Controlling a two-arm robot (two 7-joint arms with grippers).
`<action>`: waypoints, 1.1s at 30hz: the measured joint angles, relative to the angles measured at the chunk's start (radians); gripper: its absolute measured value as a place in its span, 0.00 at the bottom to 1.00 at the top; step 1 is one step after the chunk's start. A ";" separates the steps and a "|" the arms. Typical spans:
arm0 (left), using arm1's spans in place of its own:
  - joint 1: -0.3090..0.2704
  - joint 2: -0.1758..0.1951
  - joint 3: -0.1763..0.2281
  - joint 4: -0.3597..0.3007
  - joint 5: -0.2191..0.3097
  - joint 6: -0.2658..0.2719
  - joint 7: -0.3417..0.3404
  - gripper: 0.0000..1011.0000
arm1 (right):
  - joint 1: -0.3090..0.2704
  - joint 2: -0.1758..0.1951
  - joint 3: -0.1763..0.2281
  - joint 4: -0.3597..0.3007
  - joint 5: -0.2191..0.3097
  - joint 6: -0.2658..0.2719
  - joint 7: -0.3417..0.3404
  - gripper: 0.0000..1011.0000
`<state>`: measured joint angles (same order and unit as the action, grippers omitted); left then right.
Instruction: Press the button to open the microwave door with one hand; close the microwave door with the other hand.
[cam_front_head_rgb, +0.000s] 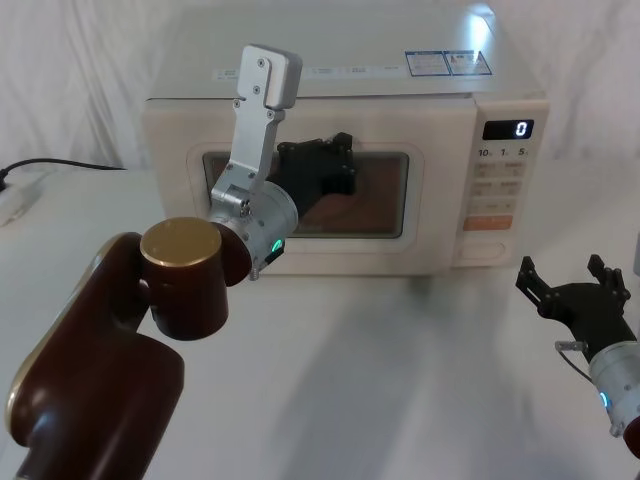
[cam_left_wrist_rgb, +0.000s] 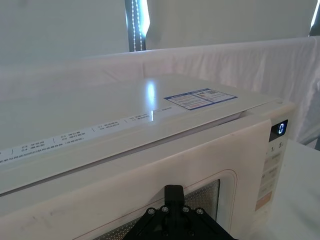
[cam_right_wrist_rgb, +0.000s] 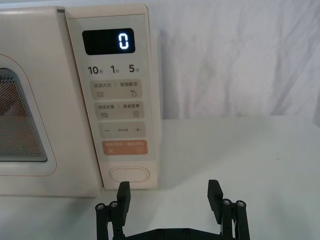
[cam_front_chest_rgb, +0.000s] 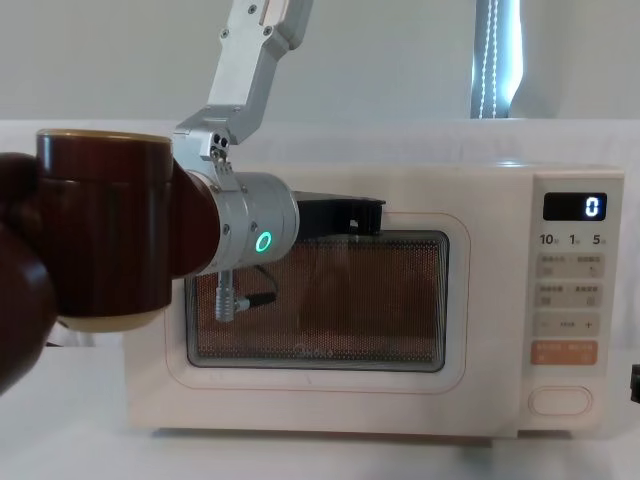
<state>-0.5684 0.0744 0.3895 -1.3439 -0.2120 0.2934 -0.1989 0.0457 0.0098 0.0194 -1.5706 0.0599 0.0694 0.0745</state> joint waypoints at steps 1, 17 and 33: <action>0.001 -0.003 -0.002 0.001 0.003 0.001 0.000 0.00 | 0.000 0.000 0.000 0.000 0.000 0.000 0.000 0.99; 0.009 -0.018 -0.028 0.006 0.022 0.007 0.001 0.00 | 0.000 0.000 0.000 0.000 0.000 0.000 0.000 0.99; 0.008 -0.026 -0.041 0.015 0.036 0.011 0.002 0.00 | 0.000 0.000 0.000 0.000 0.000 0.000 0.000 0.99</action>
<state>-0.5600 0.0483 0.3489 -1.3292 -0.1758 0.3042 -0.1968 0.0457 0.0098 0.0194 -1.5706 0.0599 0.0694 0.0745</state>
